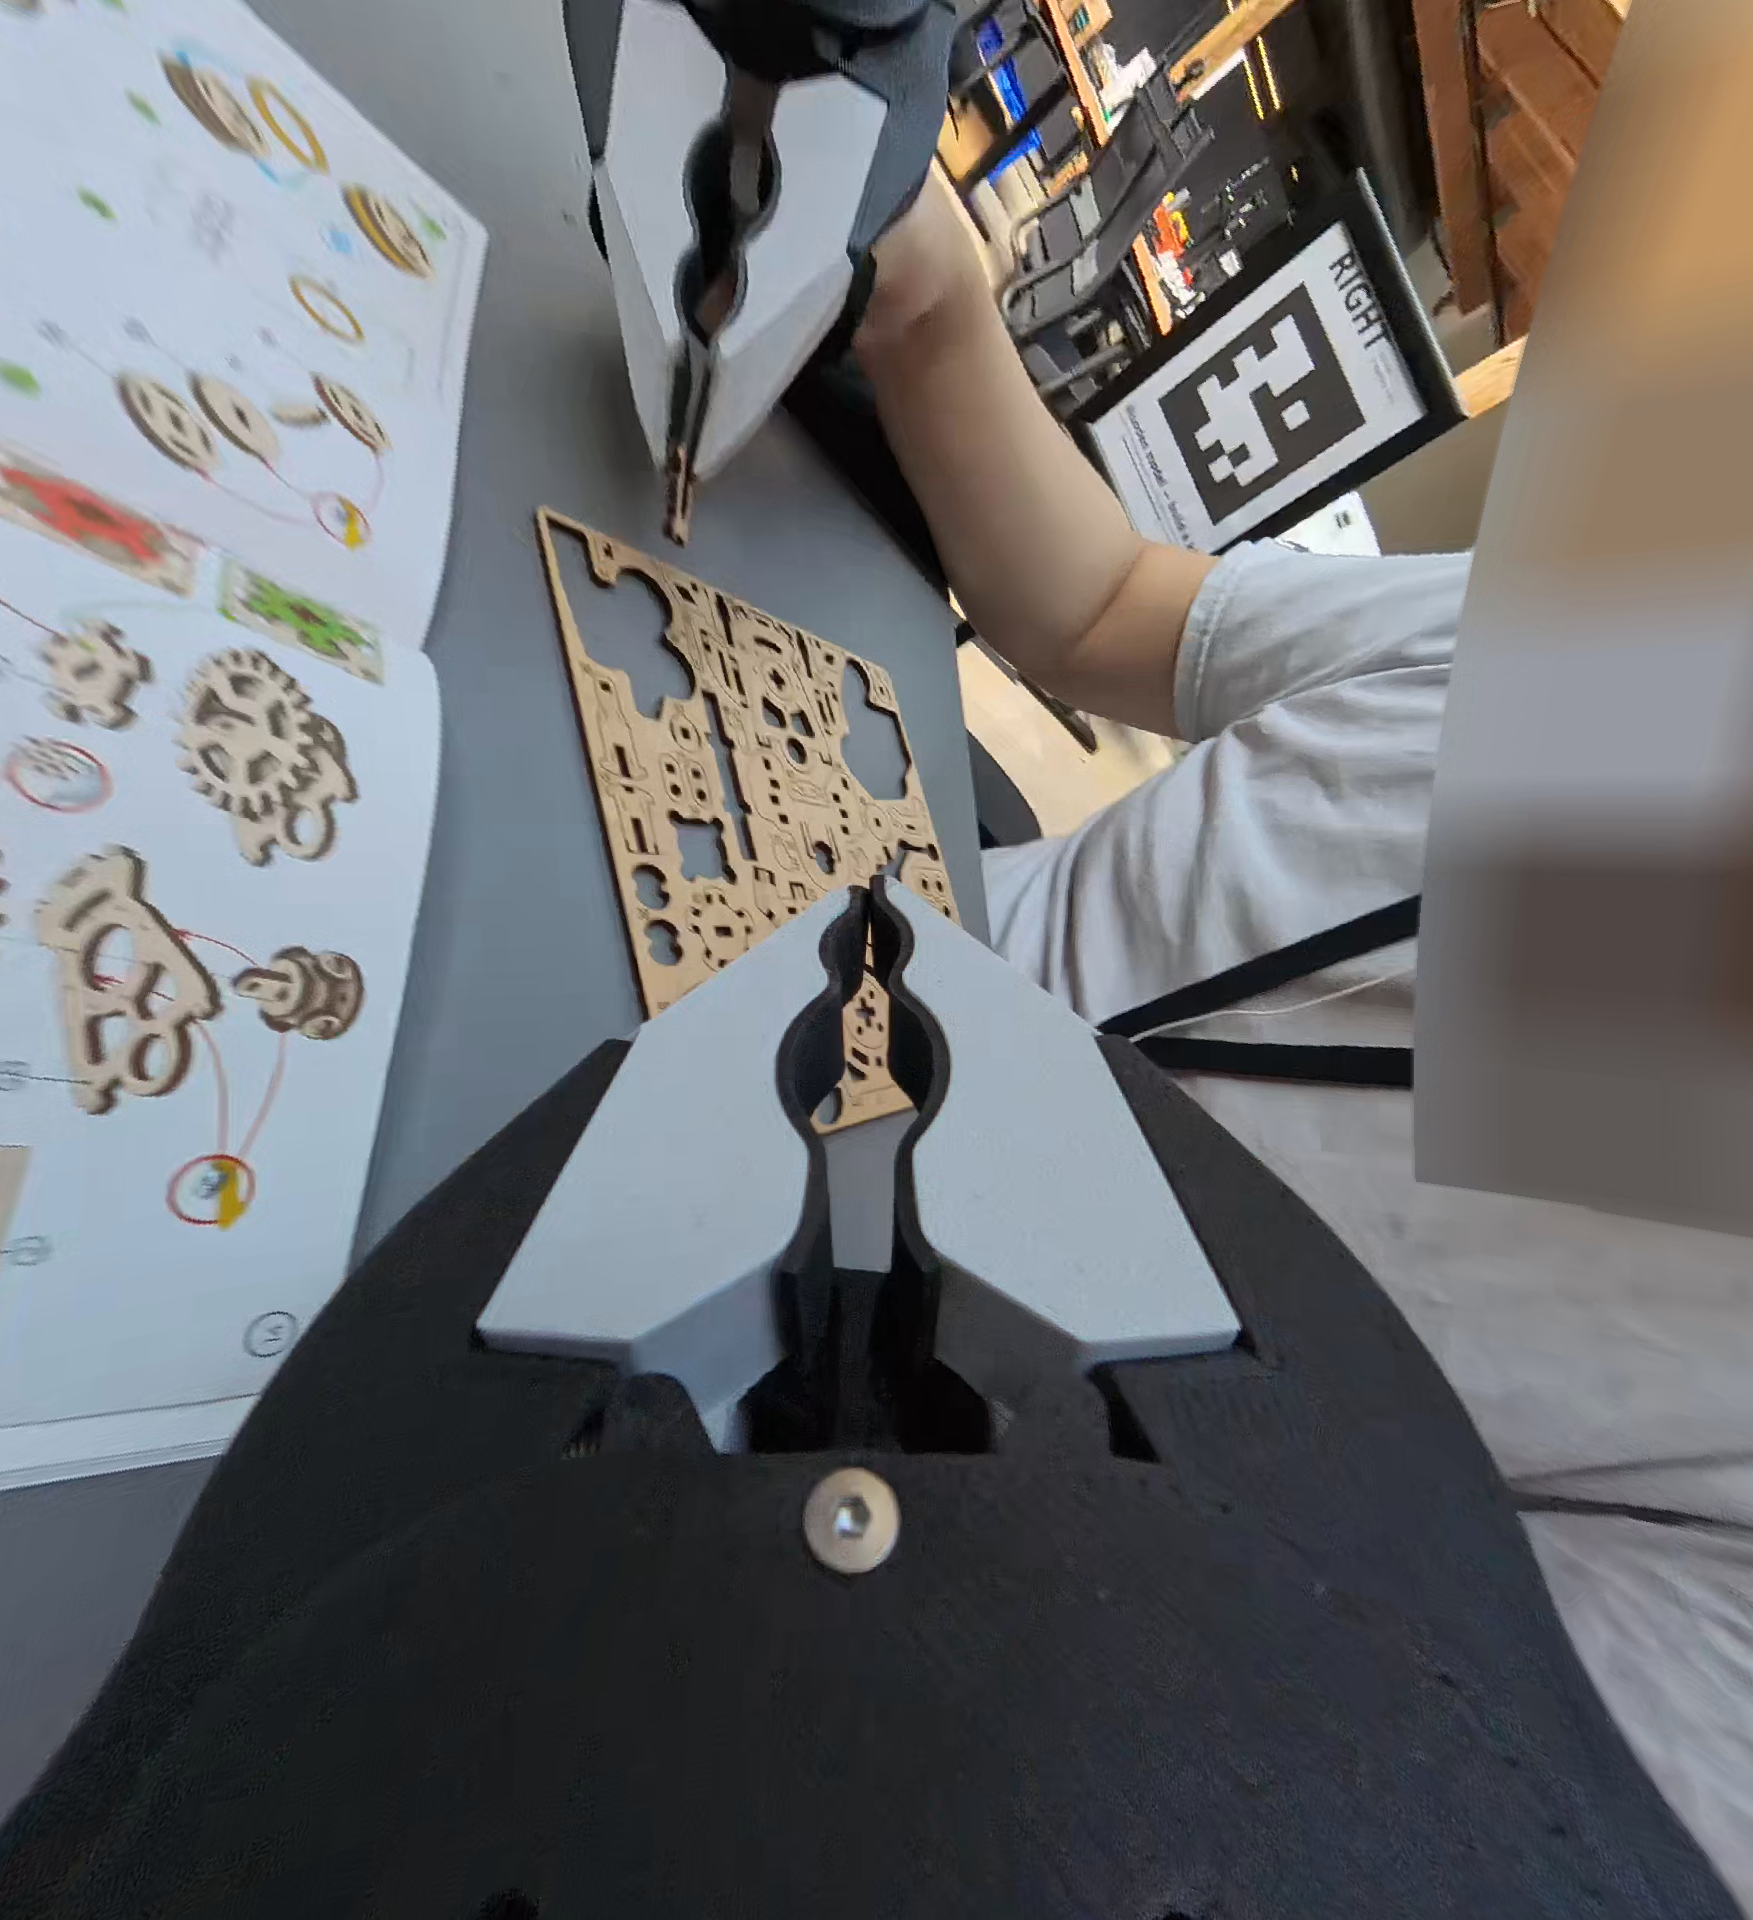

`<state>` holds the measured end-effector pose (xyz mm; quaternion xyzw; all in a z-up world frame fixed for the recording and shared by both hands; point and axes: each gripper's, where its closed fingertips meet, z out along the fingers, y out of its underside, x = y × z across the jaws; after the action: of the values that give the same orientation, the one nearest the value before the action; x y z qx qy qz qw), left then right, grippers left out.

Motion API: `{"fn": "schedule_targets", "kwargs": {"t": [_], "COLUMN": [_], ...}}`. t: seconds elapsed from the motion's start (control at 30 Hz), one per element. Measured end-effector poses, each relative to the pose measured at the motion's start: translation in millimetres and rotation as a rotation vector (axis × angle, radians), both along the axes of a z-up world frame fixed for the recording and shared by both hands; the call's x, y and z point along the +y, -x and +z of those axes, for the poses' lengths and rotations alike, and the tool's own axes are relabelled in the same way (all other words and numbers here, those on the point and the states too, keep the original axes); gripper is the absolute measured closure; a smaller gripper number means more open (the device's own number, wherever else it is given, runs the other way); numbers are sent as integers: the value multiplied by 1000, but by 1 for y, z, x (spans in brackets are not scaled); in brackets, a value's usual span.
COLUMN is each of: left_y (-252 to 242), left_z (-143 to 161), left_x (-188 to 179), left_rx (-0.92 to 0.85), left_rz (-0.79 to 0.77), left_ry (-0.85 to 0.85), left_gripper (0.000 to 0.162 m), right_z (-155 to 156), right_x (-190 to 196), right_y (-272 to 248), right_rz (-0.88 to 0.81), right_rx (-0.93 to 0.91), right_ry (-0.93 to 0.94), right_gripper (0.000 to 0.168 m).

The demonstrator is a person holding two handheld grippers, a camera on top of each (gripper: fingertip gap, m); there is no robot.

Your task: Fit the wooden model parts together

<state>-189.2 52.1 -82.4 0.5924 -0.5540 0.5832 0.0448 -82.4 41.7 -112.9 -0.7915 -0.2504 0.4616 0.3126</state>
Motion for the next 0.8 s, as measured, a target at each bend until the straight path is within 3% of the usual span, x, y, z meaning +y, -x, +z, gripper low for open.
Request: {"fn": "schedule_targets", "kwargs": {"t": [0.13, 0.3, 0.43, 0.53, 0.57, 0.67, 0.73, 0.8], "left_y": [-11, 4, 13, 15, 16, 18, 20, 21], "left_z": [28, 58, 61, 57, 54, 44, 42, 44], "left_x": [44, 84, 100, 107, 108, 104, 98, 99], "left_rx": [-294, -515, -586, -600, -595, -547, -534, -532], "left_rz": [219, 418, 500, 541, 544, 478, 430, 440], "left_ry": [-291, -444, -510, -517, -509, -486, -482, -483], "left_gripper": [162, 161, 149, 122, 121, 133, 153, 156], "right_z": [15, 49, 53, 45, 44, 41, 45, 48], "right_x": [8, 38, 56, 61, 61, 64, 70, 74], "right_y": [19, 61, 85, 93, 94, 88, 83, 80], "right_rz": [55, 165, 239, 237, 227, 177, 129, 109], "right_rx": [-20, -16, -31, 15, 48, 93, 112, 127], "right_ry": [1, -31, -55, -71, -73, -67, -104, -115], "right_gripper": [167, 168, 167, 167, 167, 167, 167, 167]}}
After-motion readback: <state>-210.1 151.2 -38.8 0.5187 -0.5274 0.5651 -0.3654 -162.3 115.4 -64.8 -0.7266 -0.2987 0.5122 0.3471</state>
